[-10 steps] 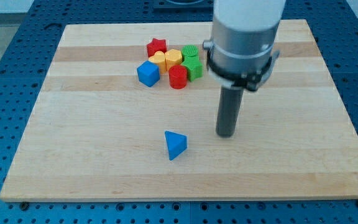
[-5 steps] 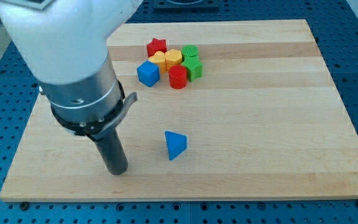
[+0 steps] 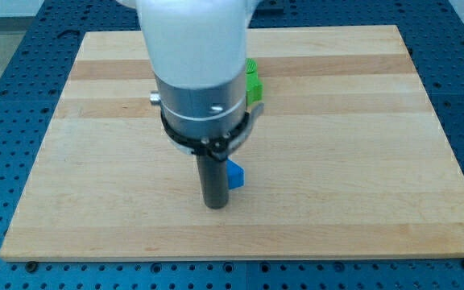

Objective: Slide the blue triangle towards the center

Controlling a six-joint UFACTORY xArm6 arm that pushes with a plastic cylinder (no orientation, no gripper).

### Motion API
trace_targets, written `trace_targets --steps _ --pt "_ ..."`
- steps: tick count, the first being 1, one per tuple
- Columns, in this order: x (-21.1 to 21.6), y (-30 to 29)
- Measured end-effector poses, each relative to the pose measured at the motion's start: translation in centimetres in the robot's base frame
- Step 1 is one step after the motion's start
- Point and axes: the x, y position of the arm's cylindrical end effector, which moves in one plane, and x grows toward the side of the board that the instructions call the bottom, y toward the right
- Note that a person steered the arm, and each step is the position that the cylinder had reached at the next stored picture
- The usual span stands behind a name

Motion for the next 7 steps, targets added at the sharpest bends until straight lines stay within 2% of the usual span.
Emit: trace_targets --steps 1,3,5,6,7 --pt "-1.1 -1.7" --pt "-0.5 2.2" --pt "-4.3 -0.8" --pt "-4.2 -0.2" --pt "-4.0 3.1"
